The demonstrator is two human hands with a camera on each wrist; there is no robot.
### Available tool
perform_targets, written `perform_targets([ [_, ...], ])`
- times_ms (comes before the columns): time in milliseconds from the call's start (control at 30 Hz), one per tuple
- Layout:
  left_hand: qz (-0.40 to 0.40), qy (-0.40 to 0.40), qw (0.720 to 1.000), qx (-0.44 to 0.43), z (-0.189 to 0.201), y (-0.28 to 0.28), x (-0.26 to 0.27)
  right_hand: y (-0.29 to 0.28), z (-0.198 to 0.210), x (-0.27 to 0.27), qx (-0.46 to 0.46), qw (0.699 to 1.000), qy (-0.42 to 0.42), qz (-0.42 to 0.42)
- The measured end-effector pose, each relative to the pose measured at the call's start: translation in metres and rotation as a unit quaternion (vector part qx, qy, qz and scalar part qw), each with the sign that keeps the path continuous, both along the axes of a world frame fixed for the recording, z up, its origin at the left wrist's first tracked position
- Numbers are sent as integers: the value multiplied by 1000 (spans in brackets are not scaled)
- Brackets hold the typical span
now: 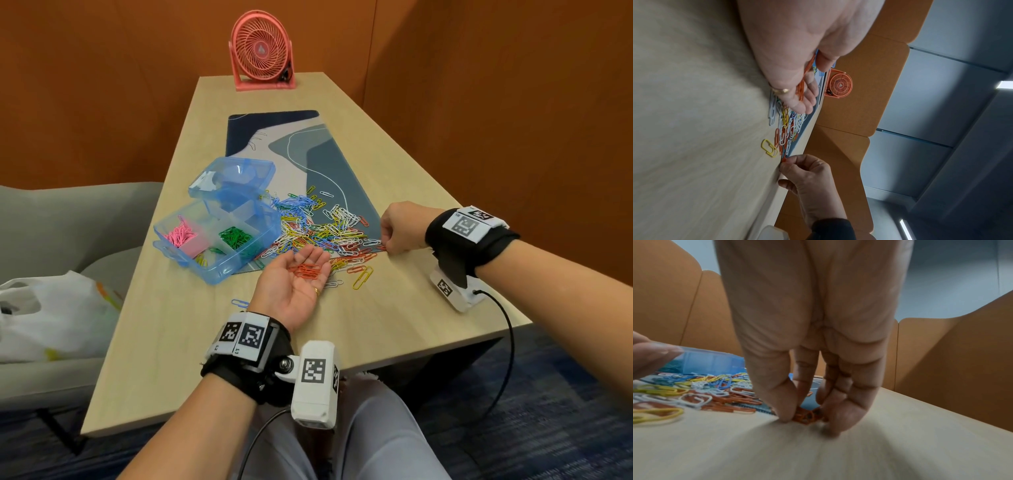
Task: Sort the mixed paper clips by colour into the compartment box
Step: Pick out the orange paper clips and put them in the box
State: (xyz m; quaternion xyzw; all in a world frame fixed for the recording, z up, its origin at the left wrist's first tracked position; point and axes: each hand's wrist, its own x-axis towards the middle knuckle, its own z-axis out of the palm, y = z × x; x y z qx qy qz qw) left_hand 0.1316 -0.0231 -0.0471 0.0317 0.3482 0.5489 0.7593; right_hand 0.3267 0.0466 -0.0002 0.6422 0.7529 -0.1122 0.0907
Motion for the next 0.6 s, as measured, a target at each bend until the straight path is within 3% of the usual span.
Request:
perform_targets([
  [367, -4, 1, 1000, 7, -2, 1, 0, -8, -2, 3, -42, 998, 46, -15],
  [467, -17, 20, 1000, 15, 0, -1, 3, -15, 9, -1, -45, 992, 114, -14],
  [600, -45, 19, 998, 25, 6, -6, 12, -31, 27, -29, -37, 976, 209, 54],
])
